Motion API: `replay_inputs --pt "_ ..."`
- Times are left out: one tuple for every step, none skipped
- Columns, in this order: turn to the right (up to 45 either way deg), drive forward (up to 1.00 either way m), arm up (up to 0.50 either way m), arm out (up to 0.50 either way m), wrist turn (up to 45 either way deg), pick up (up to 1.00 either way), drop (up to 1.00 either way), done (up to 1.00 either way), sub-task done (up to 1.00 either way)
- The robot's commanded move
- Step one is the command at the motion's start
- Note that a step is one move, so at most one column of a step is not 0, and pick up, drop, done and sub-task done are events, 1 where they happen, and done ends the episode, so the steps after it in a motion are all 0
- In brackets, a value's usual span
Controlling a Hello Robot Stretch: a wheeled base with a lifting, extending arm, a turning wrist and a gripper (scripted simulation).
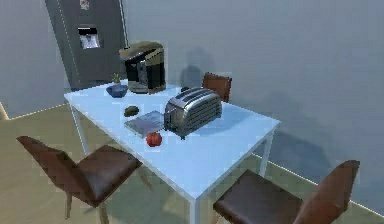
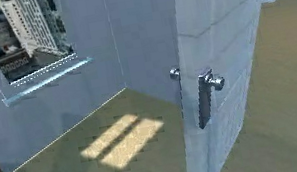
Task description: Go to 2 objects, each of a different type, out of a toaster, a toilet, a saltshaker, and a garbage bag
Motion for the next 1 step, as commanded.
replay_inputs --pt "0.0 0.0 0.0 0.0 0.0 0.0 0.0 1.0 0.0"
